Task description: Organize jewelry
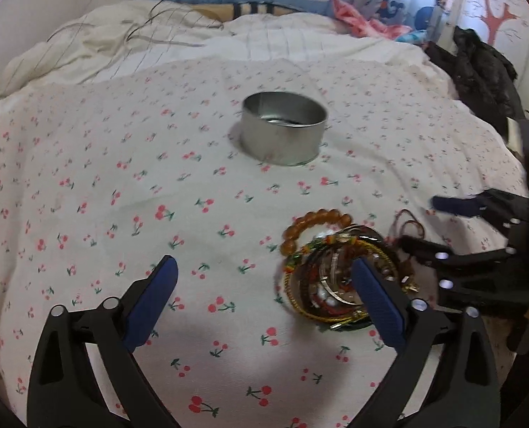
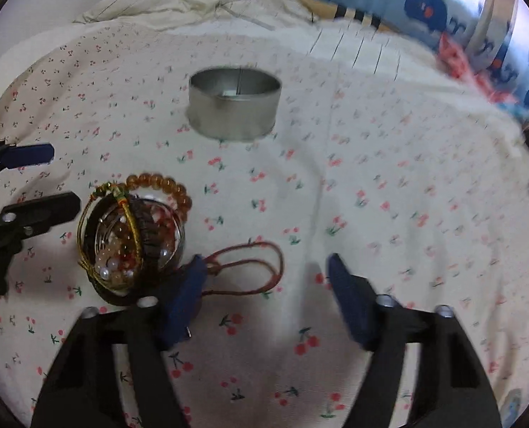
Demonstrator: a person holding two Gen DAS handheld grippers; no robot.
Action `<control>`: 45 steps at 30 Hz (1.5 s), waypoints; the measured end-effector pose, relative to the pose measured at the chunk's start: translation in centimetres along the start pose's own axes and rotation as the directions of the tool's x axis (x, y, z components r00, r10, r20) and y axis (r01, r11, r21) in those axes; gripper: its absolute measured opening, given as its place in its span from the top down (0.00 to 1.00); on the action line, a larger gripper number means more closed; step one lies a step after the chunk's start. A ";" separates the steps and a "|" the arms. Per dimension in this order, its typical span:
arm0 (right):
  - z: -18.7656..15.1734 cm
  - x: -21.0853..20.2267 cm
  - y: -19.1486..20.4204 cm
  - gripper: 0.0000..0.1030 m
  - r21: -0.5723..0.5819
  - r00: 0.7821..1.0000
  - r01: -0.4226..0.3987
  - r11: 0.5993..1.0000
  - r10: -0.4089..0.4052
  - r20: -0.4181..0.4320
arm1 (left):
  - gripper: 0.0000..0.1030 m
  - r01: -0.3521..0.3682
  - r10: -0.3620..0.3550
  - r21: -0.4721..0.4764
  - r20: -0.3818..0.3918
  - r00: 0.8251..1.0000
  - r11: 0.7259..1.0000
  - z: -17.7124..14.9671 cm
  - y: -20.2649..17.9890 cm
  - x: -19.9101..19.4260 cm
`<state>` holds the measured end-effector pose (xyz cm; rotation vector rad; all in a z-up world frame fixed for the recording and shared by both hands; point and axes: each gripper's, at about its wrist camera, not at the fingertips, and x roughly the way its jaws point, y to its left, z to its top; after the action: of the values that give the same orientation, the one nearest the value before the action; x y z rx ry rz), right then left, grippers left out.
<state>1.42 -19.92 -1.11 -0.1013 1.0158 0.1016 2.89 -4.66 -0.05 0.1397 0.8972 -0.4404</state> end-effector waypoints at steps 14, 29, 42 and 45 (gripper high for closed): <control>-0.3 -0.5 -1.0 0.95 0.054 0.998 -0.060 0.997 0.059 0.019 | 0.86 0.147 -0.145 0.034 -0.045 0.988 0.989 -0.4 -1.2 2.1; -0.5 0.6 0.9 0.92 -0.007 0.998 -0.069 0.998 0.070 0.010 | 0.72 0.109 -0.110 -0.030 -0.045 0.993 0.994 -0.1 0.7 2.2; -0.3 -0.6 -2.2 0.42 0.124 0.997 -0.017 0.992 0.008 0.072 | 0.93 0.164 -0.164 -0.113 0.009 0.986 0.980 0.7 3.4 0.8; -0.2 -0.1 -0.9 0.30 0.065 0.998 -0.001 0.998 -0.004 0.064 | 0.46 0.179 -0.183 -0.081 -0.041 0.982 0.981 0.3 2.0 1.9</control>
<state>1.30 -20.81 -1.13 -0.0393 0.9542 0.0700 4.98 -3.49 -1.46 -0.0019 0.9773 -0.5730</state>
